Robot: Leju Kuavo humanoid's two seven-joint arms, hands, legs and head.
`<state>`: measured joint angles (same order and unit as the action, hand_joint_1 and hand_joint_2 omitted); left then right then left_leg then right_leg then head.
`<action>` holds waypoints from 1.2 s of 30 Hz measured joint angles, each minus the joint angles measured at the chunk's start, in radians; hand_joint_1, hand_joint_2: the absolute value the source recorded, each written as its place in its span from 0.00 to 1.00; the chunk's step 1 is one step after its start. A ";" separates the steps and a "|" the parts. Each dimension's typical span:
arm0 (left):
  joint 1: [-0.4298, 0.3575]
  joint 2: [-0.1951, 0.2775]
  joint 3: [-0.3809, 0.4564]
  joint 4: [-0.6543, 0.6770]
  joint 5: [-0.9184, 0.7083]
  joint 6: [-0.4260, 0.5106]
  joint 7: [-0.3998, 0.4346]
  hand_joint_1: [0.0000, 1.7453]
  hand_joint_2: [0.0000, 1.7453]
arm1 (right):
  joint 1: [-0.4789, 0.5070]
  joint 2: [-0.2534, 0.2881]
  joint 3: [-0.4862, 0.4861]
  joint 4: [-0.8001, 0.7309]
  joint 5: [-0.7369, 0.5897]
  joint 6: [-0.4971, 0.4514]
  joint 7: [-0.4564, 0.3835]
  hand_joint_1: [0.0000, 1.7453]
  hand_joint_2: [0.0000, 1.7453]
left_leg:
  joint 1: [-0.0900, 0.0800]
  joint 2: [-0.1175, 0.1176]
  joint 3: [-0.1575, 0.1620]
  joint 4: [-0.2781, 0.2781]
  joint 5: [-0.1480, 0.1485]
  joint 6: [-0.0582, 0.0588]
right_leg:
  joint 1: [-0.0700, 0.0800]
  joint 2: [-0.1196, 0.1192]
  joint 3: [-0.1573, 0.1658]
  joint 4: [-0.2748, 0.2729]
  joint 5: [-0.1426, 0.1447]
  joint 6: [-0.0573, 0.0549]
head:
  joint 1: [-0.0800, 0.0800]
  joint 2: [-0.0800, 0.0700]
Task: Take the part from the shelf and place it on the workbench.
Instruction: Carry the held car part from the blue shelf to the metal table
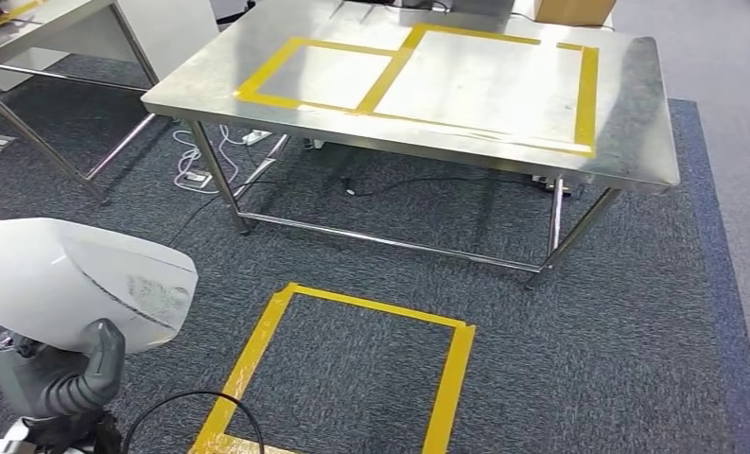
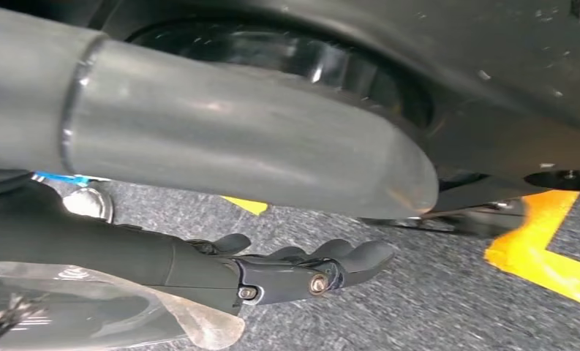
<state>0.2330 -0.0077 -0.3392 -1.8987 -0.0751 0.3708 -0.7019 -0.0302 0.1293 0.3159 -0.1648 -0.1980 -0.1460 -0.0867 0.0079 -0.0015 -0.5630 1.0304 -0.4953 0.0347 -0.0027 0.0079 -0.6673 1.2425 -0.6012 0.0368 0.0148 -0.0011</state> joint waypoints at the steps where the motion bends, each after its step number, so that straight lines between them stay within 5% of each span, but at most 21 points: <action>1: 0.000 0.000 0.000 0.000 0.000 0.000 0.000 1.00 1.00 | 0.001 0.000 0.000 0.000 0.000 0.000 0.000 0.00 0.00 | -0.001 -0.001 0.013 0.000 -0.009 -0.001 | 0.001 0.000 0.017 -0.067 0.054 -0.005 | 0.000 0.000; 3: -0.002 0.000 -0.002 0.000 0.000 0.000 0.000 1.00 1.00 | 0.000 -0.001 0.000 0.001 0.000 0.001 0.000 0.00 0.00 | -0.003 -0.001 0.030 -0.001 -0.024 -0.008 | 0.007 -0.002 0.061 -0.179 0.115 -0.019 | -0.002 0.000; 8: -0.007 -0.001 -0.006 0.001 0.000 0.000 0.000 1.00 1.00 | 0.000 -0.004 0.000 0.002 0.002 0.011 0.000 0.00 0.00 | -0.003 0.000 0.042 0.001 -0.045 -0.033 | 0.007 -0.002 0.103 -0.235 0.113 -0.040 | -0.007 0.000; 10: -0.009 -0.001 -0.007 0.001 0.002 0.000 -0.001 1.00 1.00 | 0.001 -0.005 0.000 0.002 0.003 0.013 -0.001 0.00 0.00 | -0.001 -0.001 0.007 0.081 -0.083 -0.042 | 0.000 -0.004 0.123 -0.250 0.111 -0.049 | -0.012 0.000; 12: -0.009 0.000 -0.007 0.001 0.003 0.000 -0.001 1.00 1.00 | 0.000 -0.006 0.000 0.002 0.004 0.015 -0.001 0.00 0.00 | 0.003 -0.001 -0.071 0.214 -0.129 -0.051 | -0.001 -0.004 0.135 -0.252 0.102 -0.055 | -0.014 0.000; 14: -0.008 0.000 -0.007 0.001 0.003 0.001 -0.001 1.00 1.00 | 0.002 -0.006 0.000 0.002 0.004 0.016 -0.001 0.00 0.00 | 0.008 0.000 -0.119 0.270 -0.115 -0.057 | -0.002 -0.002 0.149 -0.252 0.089 -0.053 | -0.014 0.000; 17: -0.008 0.001 -0.007 0.002 0.003 0.001 -0.001 1.00 1.00 | 0.004 -0.006 0.000 0.002 0.003 0.020 0.001 0.00 0.00 | 0.014 0.000 -0.075 0.118 0.012 -0.062 | -0.004 0.003 0.178 -0.251 0.065 -0.041 | -0.014 0.000; 18: -0.009 0.001 -0.007 0.002 0.004 0.000 -0.001 1.00 1.00 | 0.003 -0.007 0.000 0.002 0.003 0.023 0.002 0.00 0.00 | 0.014 0.000 -0.053 0.060 0.033 -0.060 | -0.003 0.004 0.182 -0.250 0.056 -0.034 | -0.016 0.000; 23: -0.011 0.002 -0.009 0.004 0.006 0.000 0.000 1.00 1.00 | -0.003 -0.009 0.000 0.003 0.003 0.031 0.008 0.00 0.00 | 0.011 -0.002 -0.024 0.004 0.017 -0.027 | -0.002 0.002 0.183 -0.246 0.032 -0.006 | -0.006 0.000; 25: -0.012 0.001 -0.010 0.004 0.006 0.000 0.000 1.00 1.00 | -0.003 -0.010 0.000 0.003 0.003 0.032 0.009 0.00 0.00 | 0.013 -0.001 -0.014 0.001 0.012 -0.014 | -0.004 0.001 0.145 -0.168 -0.006 0.002 | 0.000 0.000; 28: -0.012 0.001 -0.011 0.004 0.005 0.000 0.000 1.00 1.00 | -0.002 -0.010 0.000 0.003 0.003 0.033 0.009 0.00 0.00 | 0.010 0.001 -0.007 0.001 -0.001 -0.004 | -0.005 0.000 0.008 0.039 -0.066 0.007 | 0.004 0.000; 30: -0.012 0.001 -0.011 0.004 0.005 0.000 0.000 1.00 1.00 | 0.002 -0.010 0.000 0.003 0.002 0.033 0.010 0.00 0.00 | 0.009 -0.001 0.006 0.001 -0.012 -0.004 | -0.005 0.000 -0.027 0.044 -0.018 0.004 | 0.005 0.000; 33: -0.012 0.001 -0.012 0.004 0.005 0.000 0.000 1.00 1.00 | 0.004 -0.011 0.000 0.003 0.001 0.033 0.010 0.00 0.00 | 0.008 -0.004 0.033 0.001 -0.035 -0.014 | -0.003 -0.001 0.034 -0.144 0.111 -0.006 | 0.005 0.000; 36: -0.010 0.001 -0.012 0.004 0.008 -0.002 0.000 1.00 1.00 | 0.002 -0.011 0.000 0.003 -0.004 0.032 0.004 0.00 0.00 | 0.005 -0.003 0.044 -0.003 -0.049 -0.031 | 0.004 -0.003 0.072 -0.209 0.118 -0.018 | 0.003 0.000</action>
<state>0.2234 -0.0066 -0.3513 -1.8952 -0.0671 0.3691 -0.7019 -0.0282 0.1186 0.3159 -0.1617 -0.2021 -0.1137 -0.0825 0.0124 -0.0049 -0.5194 1.0270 -0.5441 0.0041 0.0012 0.0051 -0.5951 1.0331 -0.4828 0.0185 0.0181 -0.0015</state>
